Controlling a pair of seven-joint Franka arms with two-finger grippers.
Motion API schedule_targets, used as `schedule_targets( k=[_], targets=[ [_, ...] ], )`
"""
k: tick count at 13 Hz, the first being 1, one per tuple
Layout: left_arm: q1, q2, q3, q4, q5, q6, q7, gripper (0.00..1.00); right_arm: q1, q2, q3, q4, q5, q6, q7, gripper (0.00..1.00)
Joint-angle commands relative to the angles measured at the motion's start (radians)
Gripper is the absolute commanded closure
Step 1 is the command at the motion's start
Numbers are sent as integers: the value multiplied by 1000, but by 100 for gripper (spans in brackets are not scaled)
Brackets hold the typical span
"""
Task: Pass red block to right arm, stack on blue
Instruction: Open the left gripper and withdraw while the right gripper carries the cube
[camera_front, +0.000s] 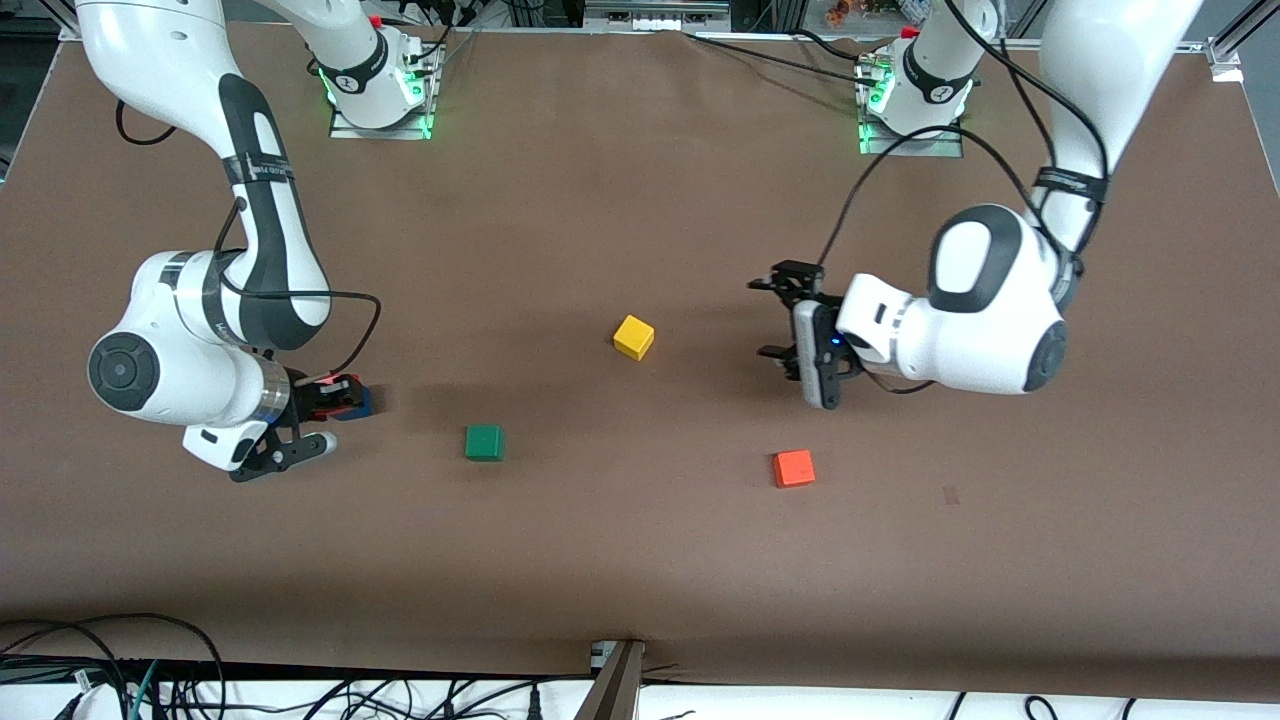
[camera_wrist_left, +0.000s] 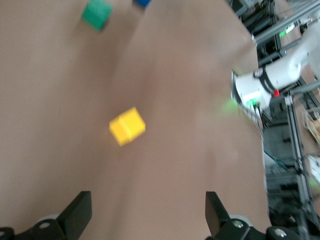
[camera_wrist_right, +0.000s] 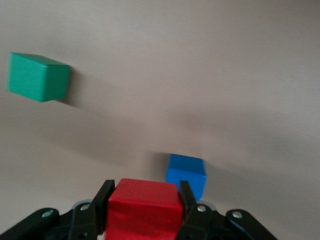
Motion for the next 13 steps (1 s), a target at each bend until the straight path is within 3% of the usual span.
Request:
schedule_targets(
  k=[1, 3, 7, 13],
  targets=[
    [61, -61, -5, -15, 171, -118, -77, 0, 4, -29, -16, -83, -23, 97, -28, 91],
    [64, -98, -7, -15, 343, -171, -169, 0, 5, -44, -19, -132, -24, 162, -28, 91],
    [63, -171, -7, -15, 518, -223, -398, 0, 16, -69, -19, -204, -24, 246, -23, 91],
    [64, -280, -5, 57, 546, -336, -988, 0, 27, -112, -16, -318, -23, 349, -11, 90]
  ],
)
